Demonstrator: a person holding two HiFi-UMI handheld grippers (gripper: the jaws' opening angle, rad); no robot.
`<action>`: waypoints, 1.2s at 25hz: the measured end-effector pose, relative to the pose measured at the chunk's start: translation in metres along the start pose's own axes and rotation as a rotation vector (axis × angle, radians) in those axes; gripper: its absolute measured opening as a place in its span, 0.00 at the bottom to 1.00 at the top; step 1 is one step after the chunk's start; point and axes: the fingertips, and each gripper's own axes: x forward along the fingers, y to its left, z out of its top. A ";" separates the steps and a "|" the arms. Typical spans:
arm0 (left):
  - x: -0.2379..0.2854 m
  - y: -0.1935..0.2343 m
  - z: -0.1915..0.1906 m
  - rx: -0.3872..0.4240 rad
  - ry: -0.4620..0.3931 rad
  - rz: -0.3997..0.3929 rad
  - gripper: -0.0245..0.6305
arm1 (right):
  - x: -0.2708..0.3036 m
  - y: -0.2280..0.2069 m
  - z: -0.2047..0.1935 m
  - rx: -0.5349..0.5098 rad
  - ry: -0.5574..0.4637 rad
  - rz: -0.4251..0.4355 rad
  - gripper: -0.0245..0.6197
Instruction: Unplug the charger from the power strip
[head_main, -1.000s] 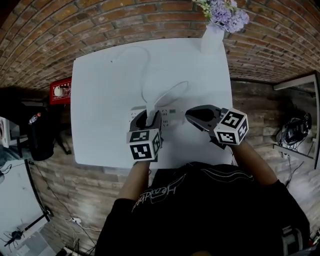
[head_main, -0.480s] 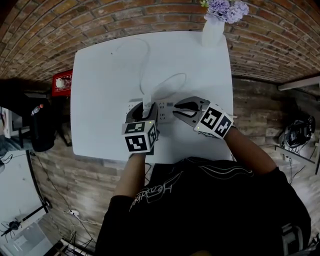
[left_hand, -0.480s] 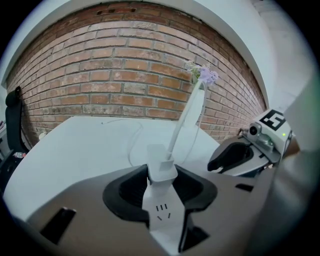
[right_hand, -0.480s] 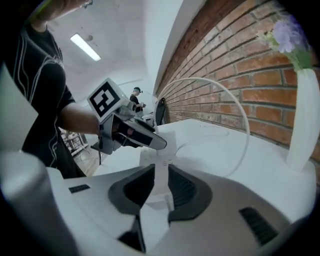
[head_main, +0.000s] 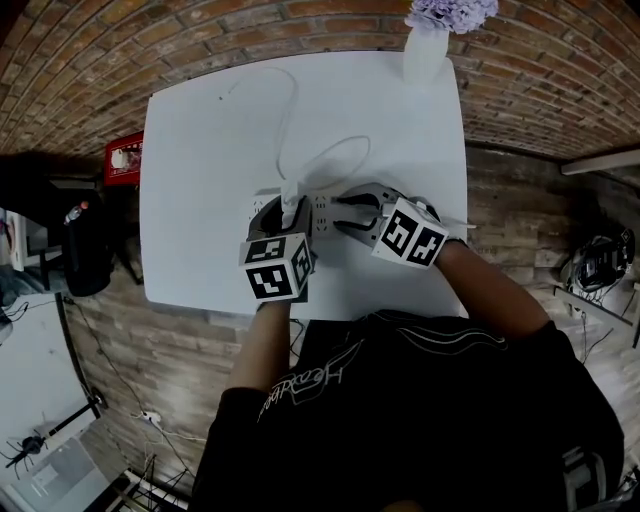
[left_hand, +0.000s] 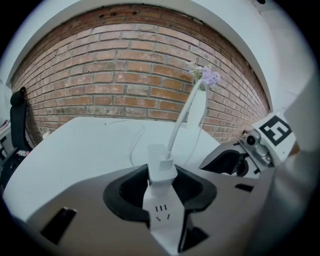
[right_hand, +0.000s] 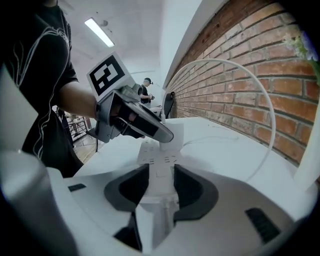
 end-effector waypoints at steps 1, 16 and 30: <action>0.000 0.000 0.000 -0.001 -0.004 0.007 0.26 | 0.000 0.000 -0.001 -0.004 -0.004 -0.001 0.25; -0.002 0.001 -0.001 -0.040 -0.037 0.048 0.25 | -0.002 0.002 -0.002 -0.018 -0.100 -0.026 0.25; -0.004 0.001 -0.002 -0.021 -0.024 0.075 0.25 | -0.002 0.003 -0.002 -0.030 -0.104 -0.032 0.25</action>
